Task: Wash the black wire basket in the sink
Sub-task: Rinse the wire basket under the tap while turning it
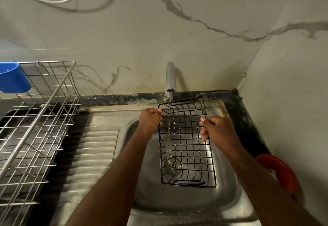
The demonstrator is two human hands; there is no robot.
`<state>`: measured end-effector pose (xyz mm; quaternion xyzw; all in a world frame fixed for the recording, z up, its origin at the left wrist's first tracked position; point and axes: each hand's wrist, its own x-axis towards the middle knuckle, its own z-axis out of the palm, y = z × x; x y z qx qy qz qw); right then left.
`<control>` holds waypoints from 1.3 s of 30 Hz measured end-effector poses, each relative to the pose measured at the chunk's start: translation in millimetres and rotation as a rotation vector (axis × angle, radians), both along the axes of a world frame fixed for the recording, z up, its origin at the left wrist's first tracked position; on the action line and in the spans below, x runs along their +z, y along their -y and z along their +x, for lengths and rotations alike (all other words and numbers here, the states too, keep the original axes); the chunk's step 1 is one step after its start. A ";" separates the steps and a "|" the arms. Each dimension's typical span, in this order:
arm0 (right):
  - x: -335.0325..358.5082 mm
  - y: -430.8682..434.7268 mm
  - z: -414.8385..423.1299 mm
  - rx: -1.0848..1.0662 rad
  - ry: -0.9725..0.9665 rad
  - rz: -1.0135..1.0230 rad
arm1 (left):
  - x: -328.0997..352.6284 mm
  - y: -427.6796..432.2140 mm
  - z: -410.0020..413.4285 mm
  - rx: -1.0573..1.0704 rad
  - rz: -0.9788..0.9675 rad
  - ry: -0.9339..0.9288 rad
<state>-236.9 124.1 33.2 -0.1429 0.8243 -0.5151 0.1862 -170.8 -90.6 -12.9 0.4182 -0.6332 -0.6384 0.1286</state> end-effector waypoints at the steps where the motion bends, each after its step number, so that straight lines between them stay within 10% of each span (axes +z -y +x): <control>1: -0.8 -0.3 -1.3 -0.006 0.008 -0.002 | 0.4 0.0 -0.1 -0.001 0.013 -0.010; 39: 3.4 -8.0 -12.8 -0.061 -0.037 -0.031 | 16.5 -9.5 -16.9 -0.019 0.056 -0.033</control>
